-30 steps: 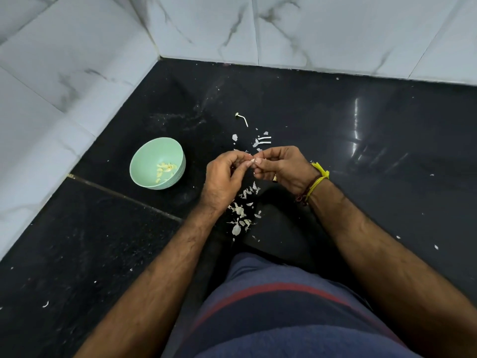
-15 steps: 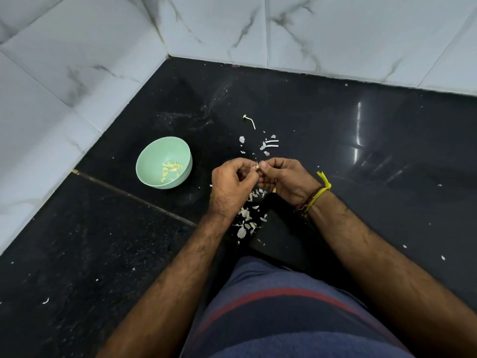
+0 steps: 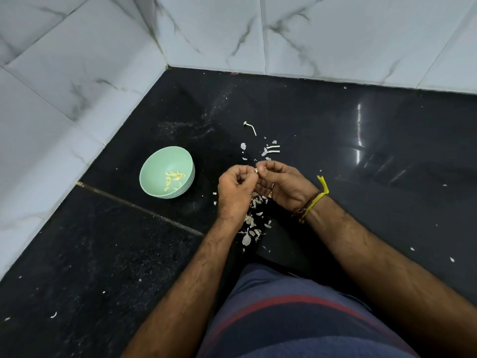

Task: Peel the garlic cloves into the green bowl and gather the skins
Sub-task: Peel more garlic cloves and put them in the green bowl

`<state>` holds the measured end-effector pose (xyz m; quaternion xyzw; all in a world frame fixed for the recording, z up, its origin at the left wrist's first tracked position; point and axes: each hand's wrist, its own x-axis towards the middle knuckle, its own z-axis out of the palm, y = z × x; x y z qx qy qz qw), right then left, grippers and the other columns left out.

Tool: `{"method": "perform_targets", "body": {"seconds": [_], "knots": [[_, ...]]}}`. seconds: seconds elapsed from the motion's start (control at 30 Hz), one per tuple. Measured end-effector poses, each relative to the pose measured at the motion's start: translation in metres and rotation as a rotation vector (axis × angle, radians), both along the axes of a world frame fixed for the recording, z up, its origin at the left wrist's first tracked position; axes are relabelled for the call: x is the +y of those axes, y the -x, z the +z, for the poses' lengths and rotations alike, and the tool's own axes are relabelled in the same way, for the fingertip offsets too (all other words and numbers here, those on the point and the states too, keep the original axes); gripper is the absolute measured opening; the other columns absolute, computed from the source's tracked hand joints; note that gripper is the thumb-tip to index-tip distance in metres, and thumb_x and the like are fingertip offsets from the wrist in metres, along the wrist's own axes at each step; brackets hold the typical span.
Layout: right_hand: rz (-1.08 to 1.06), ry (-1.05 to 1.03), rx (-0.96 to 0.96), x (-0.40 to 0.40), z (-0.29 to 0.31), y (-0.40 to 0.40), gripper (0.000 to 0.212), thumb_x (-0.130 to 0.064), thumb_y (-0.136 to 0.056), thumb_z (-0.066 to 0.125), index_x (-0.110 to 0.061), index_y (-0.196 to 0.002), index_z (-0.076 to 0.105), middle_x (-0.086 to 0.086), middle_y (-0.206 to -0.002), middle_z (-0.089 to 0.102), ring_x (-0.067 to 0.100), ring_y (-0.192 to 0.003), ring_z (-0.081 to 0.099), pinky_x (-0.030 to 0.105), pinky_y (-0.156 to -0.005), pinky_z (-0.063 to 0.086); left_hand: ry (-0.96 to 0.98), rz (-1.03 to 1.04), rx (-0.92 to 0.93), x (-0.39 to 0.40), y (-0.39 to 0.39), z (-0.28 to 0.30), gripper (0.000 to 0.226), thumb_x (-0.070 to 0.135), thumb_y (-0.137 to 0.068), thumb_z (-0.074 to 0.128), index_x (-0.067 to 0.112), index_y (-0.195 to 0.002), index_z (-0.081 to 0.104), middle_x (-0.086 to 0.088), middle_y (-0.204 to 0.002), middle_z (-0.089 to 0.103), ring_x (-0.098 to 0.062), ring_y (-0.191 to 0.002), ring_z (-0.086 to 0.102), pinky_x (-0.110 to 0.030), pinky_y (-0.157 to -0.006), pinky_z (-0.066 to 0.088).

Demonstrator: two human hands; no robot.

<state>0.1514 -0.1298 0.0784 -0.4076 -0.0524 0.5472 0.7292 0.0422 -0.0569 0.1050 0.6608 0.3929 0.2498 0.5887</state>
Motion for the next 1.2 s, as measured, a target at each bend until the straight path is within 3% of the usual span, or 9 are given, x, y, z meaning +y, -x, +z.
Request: {"method": "perform_targets", "body": {"seconds": [0.13,0.23,0.33,0.5,0.6,0.83,0.93,1.1,1.2], "knots": [[-0.245,0.026,-0.49,0.006,0.0,0.012,0.008,-0.006,-0.083,0.074,-0.001,-0.088,0.07,0.007,-0.076,0.071,0.016,-0.068,0.066,0.028,-0.067,0.056,0.041,0.049,-0.025,0.002,-0.003,0.01,0.008,0.003,-0.092,0.064,0.0,-0.087,0.068,0.004,-0.061,0.063,-0.001,-0.053,0.057,-0.016,-0.052,0.046],[-0.404,0.135,-0.962,0.008,-0.002,0.014,0.004,-0.01,-0.087,0.073,-0.011,-0.09,0.075,0.002,-0.085,0.073,0.015,-0.079,0.07,0.033,-0.073,0.058,0.018,0.091,0.002,0.006,-0.005,0.01,0.01,0.009,-0.091,0.067,0.009,-0.081,0.071,0.0,-0.065,0.062,-0.006,-0.058,0.054,-0.017,-0.052,0.044],[-0.478,0.121,-1.173,0.009,0.0,0.016,0.008,-0.008,-0.087,0.071,-0.011,-0.093,0.075,-0.001,-0.089,0.072,0.014,-0.084,0.069,0.031,-0.075,0.057,0.028,0.1,0.004,0.007,-0.006,0.012,0.009,0.013,-0.091,0.069,0.007,-0.084,0.072,-0.002,-0.067,0.063,-0.009,-0.061,0.055,-0.019,-0.054,0.045],[-0.365,0.068,-1.142,0.007,0.005,0.016,0.013,0.002,-0.089,0.065,-0.002,-0.099,0.074,0.006,-0.092,0.073,0.012,-0.083,0.071,0.024,-0.077,0.058,0.032,0.115,-0.025,0.007,-0.008,0.019,0.012,0.009,-0.093,0.066,0.005,-0.083,0.071,0.004,-0.062,0.064,-0.004,-0.056,0.055,-0.017,-0.053,0.044],[-0.282,0.049,-1.035,0.006,0.007,0.012,0.014,-0.003,-0.085,0.072,-0.005,-0.099,0.075,0.006,-0.095,0.075,0.018,-0.09,0.072,0.035,-0.084,0.059,0.019,0.102,-0.009,0.009,-0.006,0.021,0.009,0.01,-0.091,0.068,0.006,-0.083,0.072,0.001,-0.063,0.062,-0.006,-0.057,0.054,-0.018,-0.054,0.046],[-0.276,-0.048,-0.693,0.001,0.015,0.014,0.01,-0.001,-0.087,0.071,0.002,-0.097,0.073,0.011,-0.088,0.074,0.016,-0.08,0.069,0.026,-0.076,0.056,0.014,-0.014,0.037,0.017,-0.002,0.027,0.008,0.012,-0.091,0.069,0.006,-0.087,0.072,0.003,-0.063,0.064,-0.004,-0.057,0.055,-0.017,-0.05,0.044],[-0.289,-0.067,-0.565,0.002,0.015,0.014,0.009,-0.003,-0.087,0.07,0.0,-0.095,0.074,0.012,-0.087,0.074,0.016,-0.076,0.067,0.024,-0.07,0.055,-0.02,0.001,0.056,0.017,-0.001,0.026,0.012,0.016,-0.09,0.071,0.005,-0.086,0.072,0.006,-0.063,0.064,-0.003,-0.059,0.056,-0.018,-0.055,0.046],[-0.278,-0.104,-0.387,0.004,0.014,0.012,0.009,0.001,-0.086,0.068,-0.001,-0.094,0.072,0.01,-0.081,0.073,0.018,-0.071,0.067,0.026,-0.068,0.056,-0.13,0.026,0.078,0.021,0.0,0.019,0.011,0.022,-0.092,0.069,0.013,-0.086,0.073,-0.008,-0.076,0.07,-0.019,-0.068,0.062,-0.035,-0.073,0.059],[-0.275,-0.091,-0.405,0.005,0.013,0.012,0.009,0.0,-0.086,0.069,-0.001,-0.095,0.073,0.013,-0.08,0.073,0.021,-0.07,0.067,0.027,-0.067,0.057,-0.263,0.058,0.071,0.021,-0.001,0.022,0.011,0.026,-0.095,0.068,0.017,-0.098,0.074,0.001,-0.082,0.072,-0.004,-0.072,0.065,-0.022,-0.07,0.055]]}}
